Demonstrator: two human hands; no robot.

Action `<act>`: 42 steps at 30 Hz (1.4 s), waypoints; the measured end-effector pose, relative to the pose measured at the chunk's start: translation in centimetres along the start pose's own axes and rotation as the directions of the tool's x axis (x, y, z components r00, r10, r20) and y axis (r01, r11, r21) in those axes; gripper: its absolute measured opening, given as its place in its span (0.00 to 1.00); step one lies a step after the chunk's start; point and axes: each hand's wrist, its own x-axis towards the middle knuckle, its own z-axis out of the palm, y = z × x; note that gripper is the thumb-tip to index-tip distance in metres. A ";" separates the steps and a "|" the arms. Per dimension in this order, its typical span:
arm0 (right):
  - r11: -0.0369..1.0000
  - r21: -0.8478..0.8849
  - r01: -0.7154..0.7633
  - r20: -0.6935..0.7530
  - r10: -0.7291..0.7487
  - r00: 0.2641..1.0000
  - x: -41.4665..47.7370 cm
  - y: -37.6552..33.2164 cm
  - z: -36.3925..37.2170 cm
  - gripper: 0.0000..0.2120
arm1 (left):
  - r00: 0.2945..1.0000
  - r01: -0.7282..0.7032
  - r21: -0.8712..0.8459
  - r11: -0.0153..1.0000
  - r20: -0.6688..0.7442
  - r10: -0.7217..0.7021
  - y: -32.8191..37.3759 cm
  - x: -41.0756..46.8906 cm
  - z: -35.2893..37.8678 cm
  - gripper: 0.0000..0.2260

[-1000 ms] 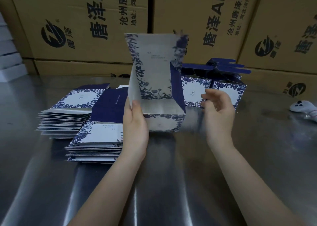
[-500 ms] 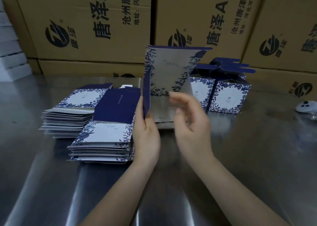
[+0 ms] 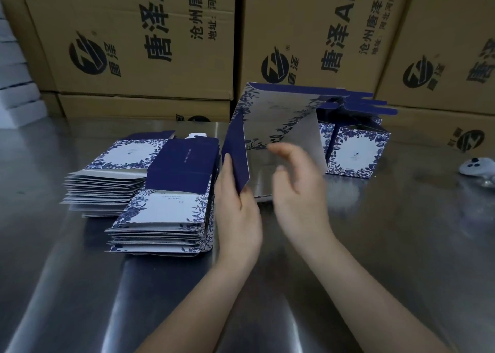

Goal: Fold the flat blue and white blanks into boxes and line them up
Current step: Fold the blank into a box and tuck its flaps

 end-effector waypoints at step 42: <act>0.753 -0.657 0.038 0.500 0.399 0.769 5.1 2.8 4.6 0.10 | 0.997 -0.025 -0.087 0.996 -0.076 0.019 -1.8 -0.1 0.5 0.26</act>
